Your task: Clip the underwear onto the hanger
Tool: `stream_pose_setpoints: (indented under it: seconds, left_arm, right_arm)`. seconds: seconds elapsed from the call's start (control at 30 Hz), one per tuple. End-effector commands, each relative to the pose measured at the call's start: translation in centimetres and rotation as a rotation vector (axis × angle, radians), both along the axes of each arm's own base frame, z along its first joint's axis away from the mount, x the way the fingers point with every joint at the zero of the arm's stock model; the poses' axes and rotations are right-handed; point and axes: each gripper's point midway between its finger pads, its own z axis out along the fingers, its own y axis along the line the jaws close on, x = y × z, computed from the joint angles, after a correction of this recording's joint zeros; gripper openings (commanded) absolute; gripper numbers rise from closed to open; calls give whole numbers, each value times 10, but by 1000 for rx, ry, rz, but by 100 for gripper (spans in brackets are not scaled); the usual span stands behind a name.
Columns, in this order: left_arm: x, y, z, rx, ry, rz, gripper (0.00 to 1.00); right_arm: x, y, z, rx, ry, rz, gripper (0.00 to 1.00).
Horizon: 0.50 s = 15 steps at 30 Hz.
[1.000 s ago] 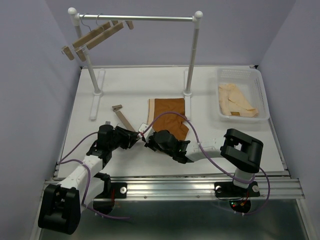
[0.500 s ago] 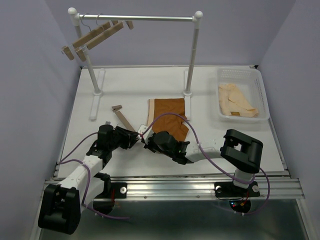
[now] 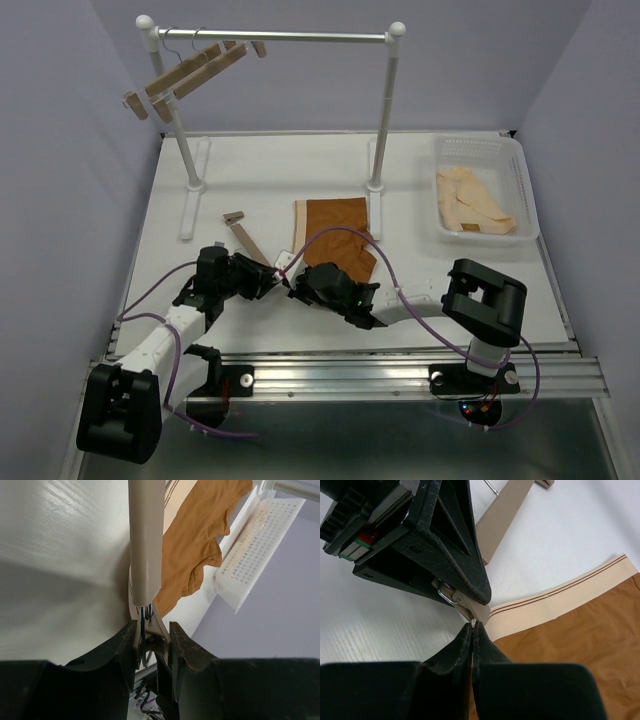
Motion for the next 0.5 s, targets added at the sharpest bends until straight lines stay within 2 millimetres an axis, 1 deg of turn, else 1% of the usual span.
stream_pose_setpoints:
  seconds: [0.0,0.2,0.23,0.37,0.43,0.47]
  left_arm:
    - [-8,-1,-7,19,56,-25,0]
    - [-8,-1,-9,15,63,-27,0]
    - [-10,-2,-10,16,69,-32,0]
    - [-13,-3,-14,14,92,-43,0]
    - [-12,-4,-13,13,94,-47,0]
    - [-12,-4,-14,14,96,-50,0]
  right_arm:
    - [-3,13,40,94,-56,22,1]
    - [0,14,43,97,-73,12,1]
    - [-2,14,43,94,-81,9,1]
    - [0,14,44,86,-97,4,1]
    - [0,15,44,81,-104,12,1]
    - [-4,17,43,76,-108,23,1]
